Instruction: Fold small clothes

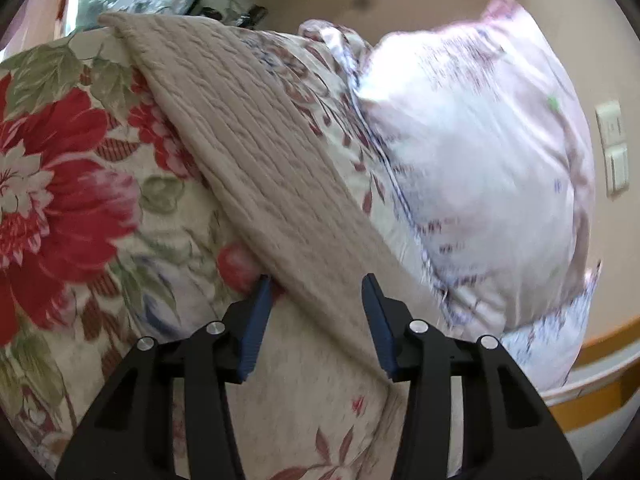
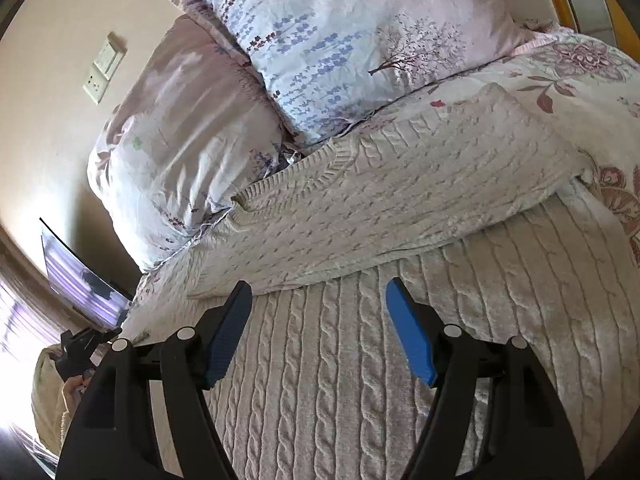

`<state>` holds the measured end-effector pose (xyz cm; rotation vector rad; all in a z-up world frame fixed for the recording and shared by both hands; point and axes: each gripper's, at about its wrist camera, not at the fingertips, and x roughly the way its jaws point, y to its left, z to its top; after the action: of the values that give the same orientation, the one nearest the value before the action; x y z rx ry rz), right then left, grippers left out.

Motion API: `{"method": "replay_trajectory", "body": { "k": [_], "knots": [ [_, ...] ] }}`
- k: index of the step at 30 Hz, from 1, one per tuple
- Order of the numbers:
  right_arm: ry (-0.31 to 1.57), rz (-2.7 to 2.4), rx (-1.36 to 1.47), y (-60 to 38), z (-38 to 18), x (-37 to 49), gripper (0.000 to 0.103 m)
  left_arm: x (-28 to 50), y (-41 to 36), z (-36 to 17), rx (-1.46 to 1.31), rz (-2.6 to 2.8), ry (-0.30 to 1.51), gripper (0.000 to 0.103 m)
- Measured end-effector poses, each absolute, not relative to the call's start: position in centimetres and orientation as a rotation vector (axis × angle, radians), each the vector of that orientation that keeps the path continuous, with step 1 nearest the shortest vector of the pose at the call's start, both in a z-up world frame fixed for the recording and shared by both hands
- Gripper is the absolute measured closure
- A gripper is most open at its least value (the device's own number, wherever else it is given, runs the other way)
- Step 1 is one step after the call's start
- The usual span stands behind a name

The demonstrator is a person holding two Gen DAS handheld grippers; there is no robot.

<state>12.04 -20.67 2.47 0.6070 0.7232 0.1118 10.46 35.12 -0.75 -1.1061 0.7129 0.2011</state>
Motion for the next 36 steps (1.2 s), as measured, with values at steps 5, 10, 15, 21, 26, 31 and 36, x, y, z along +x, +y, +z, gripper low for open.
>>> {"method": "replay_trajectory", "body": {
  "k": [5, 10, 15, 21, 26, 31, 36],
  "knots": [
    [0.731, 0.135, 0.605, -20.5, 2.5, 12.1, 0.032, 10.9, 36.5, -1.2, -1.170, 0.226, 0.665, 0.062],
    [0.730, 0.145, 0.608, -20.4, 2.5, 12.2, 0.030, 11.0, 37.8, -2.0, -1.214, 0.234, 0.651, 0.087],
    [0.725, 0.151, 0.623, -20.6, 2.5, 12.1, 0.030, 11.1, 37.7, -1.0, -1.196, 0.224, 0.624, 0.097],
    [0.712, 0.160, 0.623, -20.6, 2.7, 12.0, 0.030, 12.6, 33.8, 4.5, -1.070, 0.109, 0.549, 0.098],
    [0.722, 0.168, 0.650, -21.0, 2.9, 11.7, 0.030, 15.8, 25.3, 9.6, -0.888, -0.092, 0.553, 0.098],
    [0.706, 0.167, 0.643, -21.4, 3.8, 10.7, 0.030, 19.4, 12.6, 10.9, -0.659, -0.283, 0.629, 0.097],
    [0.706, 0.138, 0.623, -22.1, 4.5, 9.9, 0.030, 21.4, 2.0, 6.5, -0.454, -0.372, 0.817, 0.096]
  ]
}}
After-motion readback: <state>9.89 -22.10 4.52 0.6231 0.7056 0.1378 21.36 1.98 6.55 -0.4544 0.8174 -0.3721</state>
